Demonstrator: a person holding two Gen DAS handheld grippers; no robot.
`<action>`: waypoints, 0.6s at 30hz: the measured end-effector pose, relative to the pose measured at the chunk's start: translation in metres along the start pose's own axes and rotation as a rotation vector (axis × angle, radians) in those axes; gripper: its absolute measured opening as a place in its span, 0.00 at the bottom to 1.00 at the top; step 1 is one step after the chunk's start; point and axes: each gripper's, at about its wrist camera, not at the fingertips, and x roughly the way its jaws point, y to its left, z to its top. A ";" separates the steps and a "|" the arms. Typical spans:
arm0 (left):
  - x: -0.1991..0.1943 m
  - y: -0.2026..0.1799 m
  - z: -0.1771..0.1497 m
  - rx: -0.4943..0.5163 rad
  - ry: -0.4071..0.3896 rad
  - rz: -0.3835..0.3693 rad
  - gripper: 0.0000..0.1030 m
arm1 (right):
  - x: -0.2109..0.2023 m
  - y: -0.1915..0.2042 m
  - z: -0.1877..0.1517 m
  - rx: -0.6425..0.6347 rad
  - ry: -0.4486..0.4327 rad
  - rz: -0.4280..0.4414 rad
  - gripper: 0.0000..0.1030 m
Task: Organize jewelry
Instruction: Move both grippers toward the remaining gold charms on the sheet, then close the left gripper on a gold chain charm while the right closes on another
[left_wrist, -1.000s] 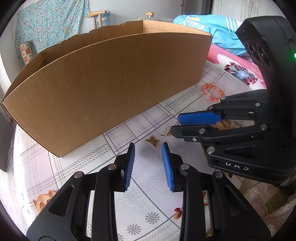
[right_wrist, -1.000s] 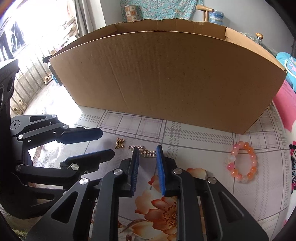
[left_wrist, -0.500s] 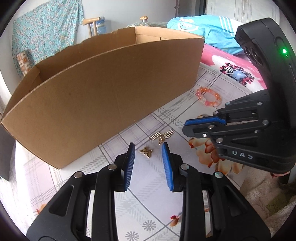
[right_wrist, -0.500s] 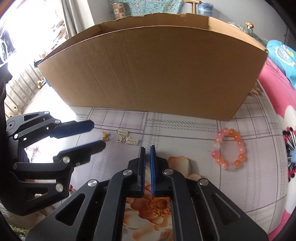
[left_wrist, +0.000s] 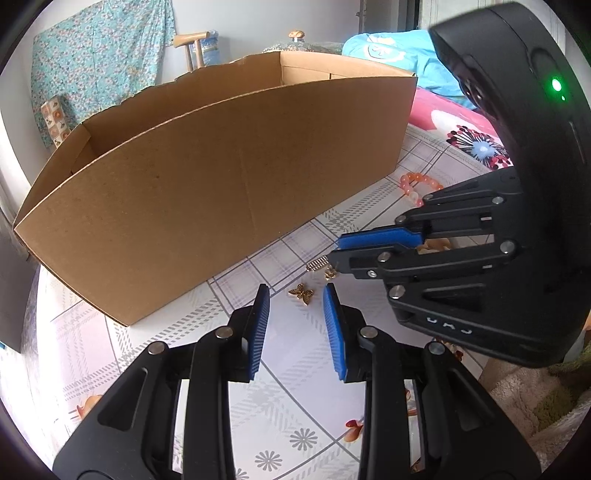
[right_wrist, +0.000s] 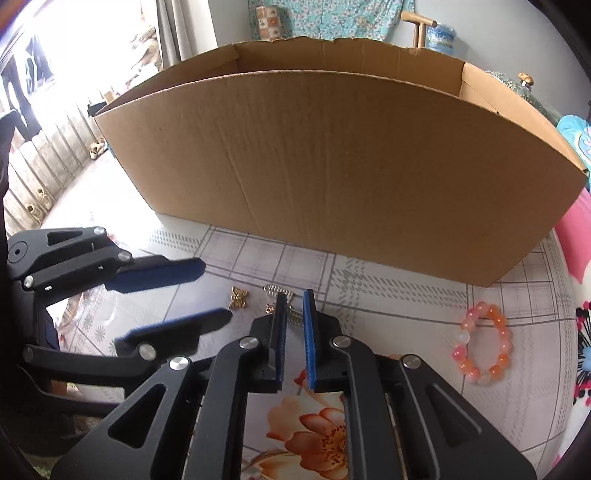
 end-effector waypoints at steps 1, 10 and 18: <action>0.000 0.000 0.000 -0.001 -0.002 -0.003 0.27 | -0.001 -0.002 -0.001 0.014 0.004 -0.001 0.09; 0.006 -0.001 0.006 -0.006 -0.004 -0.041 0.27 | -0.010 -0.021 -0.022 0.094 0.028 -0.032 0.08; 0.023 -0.008 0.016 0.027 0.037 -0.019 0.21 | -0.011 -0.028 -0.033 0.135 0.008 0.000 0.08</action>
